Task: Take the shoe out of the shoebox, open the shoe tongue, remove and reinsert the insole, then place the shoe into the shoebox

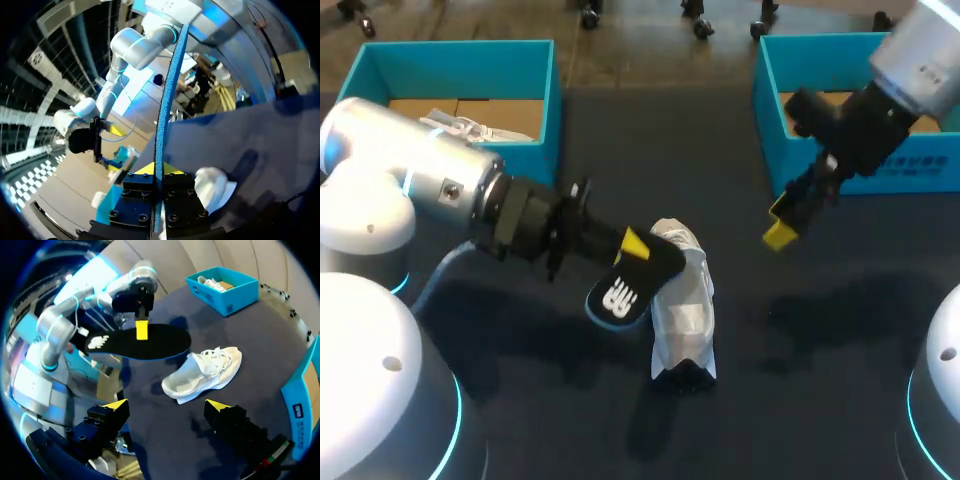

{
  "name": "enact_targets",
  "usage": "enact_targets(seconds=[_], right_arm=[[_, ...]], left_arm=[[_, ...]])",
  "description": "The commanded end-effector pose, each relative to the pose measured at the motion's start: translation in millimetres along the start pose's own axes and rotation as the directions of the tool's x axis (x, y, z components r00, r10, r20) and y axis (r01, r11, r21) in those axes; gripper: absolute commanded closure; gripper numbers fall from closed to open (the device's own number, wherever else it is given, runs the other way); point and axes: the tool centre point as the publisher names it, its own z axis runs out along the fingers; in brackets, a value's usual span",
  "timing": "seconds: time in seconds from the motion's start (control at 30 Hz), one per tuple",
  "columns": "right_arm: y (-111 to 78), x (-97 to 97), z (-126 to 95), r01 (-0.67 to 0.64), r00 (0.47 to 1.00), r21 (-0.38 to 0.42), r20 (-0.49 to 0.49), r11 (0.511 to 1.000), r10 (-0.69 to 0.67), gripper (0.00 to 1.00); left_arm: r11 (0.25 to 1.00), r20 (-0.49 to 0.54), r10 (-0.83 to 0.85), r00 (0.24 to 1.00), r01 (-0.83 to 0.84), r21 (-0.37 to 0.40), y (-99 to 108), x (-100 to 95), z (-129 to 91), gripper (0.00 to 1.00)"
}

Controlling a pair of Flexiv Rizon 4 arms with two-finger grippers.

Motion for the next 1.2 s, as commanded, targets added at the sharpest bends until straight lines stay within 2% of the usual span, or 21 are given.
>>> enact_targets(seconds=[0.03,0.3,0.37,0.4,0.5,0.67,0.7,1.07,1.13,1.2], right_arm=[[-1.8,9.4,5.5,0.086,0.994,-0.003,0.074,0.996,-0.086,0.0],[-1.8,9.4,5.5,0.086,0.994,-0.003,0.074,0.996,-0.086,0.0],[4.5,8.9,9.1,0.139,0.985,0.054,0.094,0.989,-0.143,0.0],[2.7,10.6,14.7,0.141,0.982,0.081,0.119,0.987,-0.15,0.0],[-8.1,12.4,32.6,0.168,0.974,0.089,0.141,0.982,-0.179,0.0],[-17.4,16.8,62.4,0.168,0.965,0.119,0.182,0.979,-0.187,0.0],[-19.7,17.1,68.1,0.16,0.965,0.126,0.187,0.979,-0.182,0.0],[-19.7,17.1,68.1,0.16,0.965,0.126,0.187,0.979,-0.182,0.0],[-19.2,11.0,70.7,0.203,0.957,0.103,0.188,0.974,-0.22,0.0],[-20.3,2.1,77.5,0.203,0.96,0.096,0.178,0.974,-0.218,0.0]], left_arm=[[1.0,-0.016,-0.022,1.0,0.022,-0.011,-20.3,9.1,-7.8,1.0],[1.0,-0.016,-0.022,1.0,0.022,-0.011,-20.3,9.1,-7.8,1.0],[0.997,-0.008,-0.063,0.998,0.063,0.039,-32.1,20.0,0.9,1.0],[0.996,0.004,-0.072,0.997,0.072,0.06,-36.8,24.6,3.1,1.0],[0.991,0.037,-0.1,0.994,0.096,0.096,-46.1,36.7,7.9,1.0],[0.961,0.086,-0.211,0.974,0.191,0.199,-50.4,51.5,15.6,1.0],[0.959,0.086,-0.216,0.973,0.195,0.205,-50.5,53.0,17.8,1.0],[0.959,0.086,-0.216,0.973,0.195,0.205,-50.5,53.0,17.8,1.0],[0.964,0.084,-0.165,0.983,0.143,0.222,-47.6,59.0,32.3,1.0],[0.963,0.091,-0.168,0.982,0.144,0.23,-43.7,59.9,37.5,1.0]])
